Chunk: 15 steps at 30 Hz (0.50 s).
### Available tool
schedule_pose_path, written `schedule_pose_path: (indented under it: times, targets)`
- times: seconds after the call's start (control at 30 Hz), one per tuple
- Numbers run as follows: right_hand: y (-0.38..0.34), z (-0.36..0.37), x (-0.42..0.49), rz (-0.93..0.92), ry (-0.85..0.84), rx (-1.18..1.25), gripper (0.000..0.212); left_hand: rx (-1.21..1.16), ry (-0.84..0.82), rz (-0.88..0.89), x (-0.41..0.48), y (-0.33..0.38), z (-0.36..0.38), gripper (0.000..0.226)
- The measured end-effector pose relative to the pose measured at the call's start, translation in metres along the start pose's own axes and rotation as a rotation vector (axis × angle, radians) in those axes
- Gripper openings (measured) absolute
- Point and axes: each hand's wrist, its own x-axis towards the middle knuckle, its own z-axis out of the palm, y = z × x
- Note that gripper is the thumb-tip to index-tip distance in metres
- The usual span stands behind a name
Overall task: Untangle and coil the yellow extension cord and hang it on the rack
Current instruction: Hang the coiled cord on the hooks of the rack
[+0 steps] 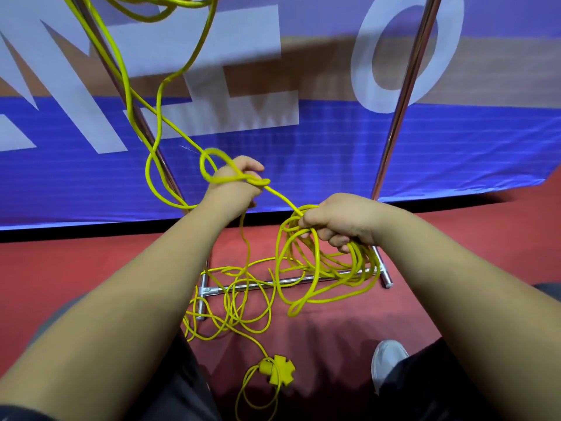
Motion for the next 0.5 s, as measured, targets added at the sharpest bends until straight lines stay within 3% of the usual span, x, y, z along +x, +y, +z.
schedule_pose_path:
  times: [0.2, 0.37, 0.5]
  targets:
    - [0.015, -0.008, 0.008, 0.131, 0.092, -0.093, 0.024, -0.041, 0.151, -0.069, 0.017, -0.012, -0.026, 0.037]
    - [0.034, -0.022, 0.023, 0.310, 0.415, -0.159, 0.029, -0.015, 0.391, -0.179, 0.020, -0.012, -0.043, 0.025]
    - [0.046, -0.033, 0.024, 0.355, 0.619, -0.219, 0.036, 0.295, 0.461, -0.134, 0.022, -0.019, -0.054, 0.020]
